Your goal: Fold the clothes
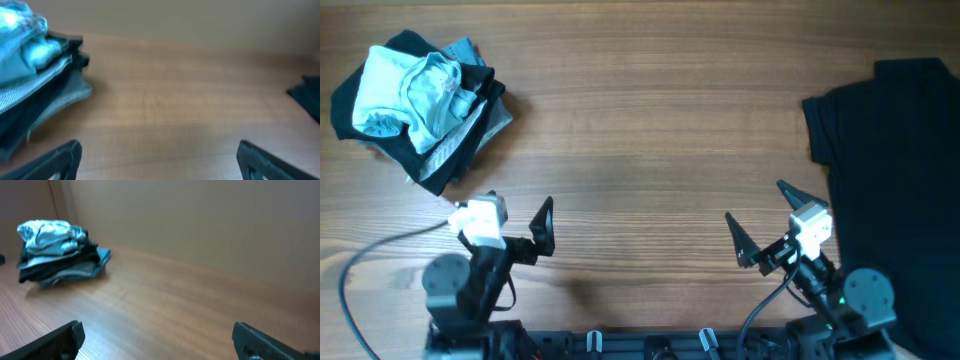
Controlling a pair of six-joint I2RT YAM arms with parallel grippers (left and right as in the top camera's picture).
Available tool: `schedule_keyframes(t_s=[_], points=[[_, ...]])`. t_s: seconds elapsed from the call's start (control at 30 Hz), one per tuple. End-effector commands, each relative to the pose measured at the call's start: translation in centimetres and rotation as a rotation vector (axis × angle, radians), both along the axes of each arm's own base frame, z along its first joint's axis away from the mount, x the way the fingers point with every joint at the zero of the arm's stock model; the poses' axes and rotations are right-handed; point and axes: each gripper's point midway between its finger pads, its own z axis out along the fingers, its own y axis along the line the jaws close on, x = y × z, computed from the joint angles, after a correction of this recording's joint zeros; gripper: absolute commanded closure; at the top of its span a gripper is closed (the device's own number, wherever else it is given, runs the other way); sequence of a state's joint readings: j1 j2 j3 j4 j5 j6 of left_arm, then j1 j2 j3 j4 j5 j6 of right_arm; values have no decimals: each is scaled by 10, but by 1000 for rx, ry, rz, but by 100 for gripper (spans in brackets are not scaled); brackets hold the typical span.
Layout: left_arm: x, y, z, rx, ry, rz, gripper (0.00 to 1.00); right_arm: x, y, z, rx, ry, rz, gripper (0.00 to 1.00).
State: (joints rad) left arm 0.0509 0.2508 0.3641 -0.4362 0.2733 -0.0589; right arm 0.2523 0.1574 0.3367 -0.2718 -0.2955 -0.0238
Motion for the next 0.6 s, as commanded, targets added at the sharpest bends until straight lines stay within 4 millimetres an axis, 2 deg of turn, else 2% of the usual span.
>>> schedule_keyframes(t_s=[0.0,0.07,0.17,0.33,0.43,0.57], points=[[10,-1,27,-21,120,0,0,6,4,16,-1,136,8,0],[16,-1,39,-24,178,0,0,13,6,11,-14,264,7,0],[29,0,55,-28,287,1,0,24,15,-5,-64,517,37,0],[45,-8,59,-59,439,-41,0,43,40,-28,-59,852,125,0],[49,-10,50,-80,500,-47,0,61,52,-41,-47,934,164,0],[44,-21,46,-120,535,-100,0,106,36,-52,11,952,48,0]])
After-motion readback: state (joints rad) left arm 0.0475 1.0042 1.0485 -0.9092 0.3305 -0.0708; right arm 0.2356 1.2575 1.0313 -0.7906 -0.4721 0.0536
